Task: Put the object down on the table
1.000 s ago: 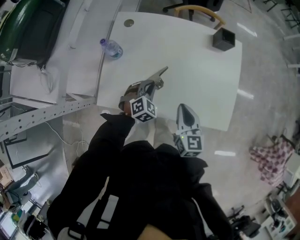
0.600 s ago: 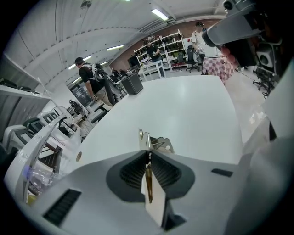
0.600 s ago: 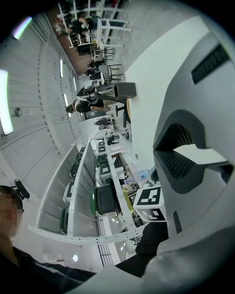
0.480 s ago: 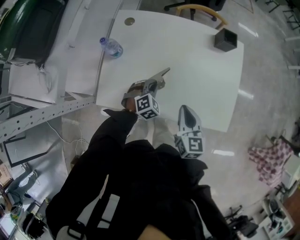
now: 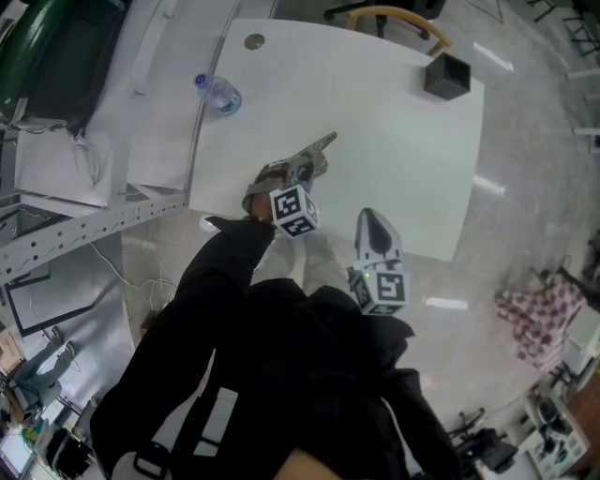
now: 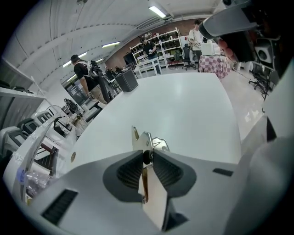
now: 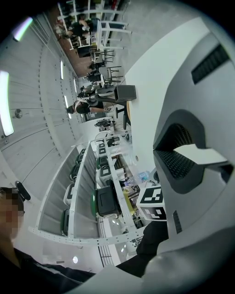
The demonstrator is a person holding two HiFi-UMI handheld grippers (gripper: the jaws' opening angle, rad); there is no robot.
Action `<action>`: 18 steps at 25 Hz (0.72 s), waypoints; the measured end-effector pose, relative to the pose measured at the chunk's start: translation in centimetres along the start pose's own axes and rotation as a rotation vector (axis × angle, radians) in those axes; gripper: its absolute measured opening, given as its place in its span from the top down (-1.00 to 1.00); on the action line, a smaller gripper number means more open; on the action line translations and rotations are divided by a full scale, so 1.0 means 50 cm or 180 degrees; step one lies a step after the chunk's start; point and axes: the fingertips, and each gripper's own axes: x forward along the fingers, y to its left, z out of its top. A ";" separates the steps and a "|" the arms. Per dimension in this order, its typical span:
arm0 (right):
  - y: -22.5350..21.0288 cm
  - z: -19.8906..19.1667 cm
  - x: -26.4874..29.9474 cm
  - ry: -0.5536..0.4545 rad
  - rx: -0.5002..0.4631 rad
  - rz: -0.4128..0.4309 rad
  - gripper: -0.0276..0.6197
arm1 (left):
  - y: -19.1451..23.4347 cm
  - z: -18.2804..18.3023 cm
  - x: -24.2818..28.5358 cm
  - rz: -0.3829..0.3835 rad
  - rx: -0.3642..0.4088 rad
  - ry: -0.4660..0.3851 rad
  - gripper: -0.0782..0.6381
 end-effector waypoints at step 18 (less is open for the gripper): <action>0.021 0.005 -0.023 0.0001 -0.0053 0.0024 0.91 | -0.022 0.014 -0.044 -0.0146 -0.0112 -0.0122 0.48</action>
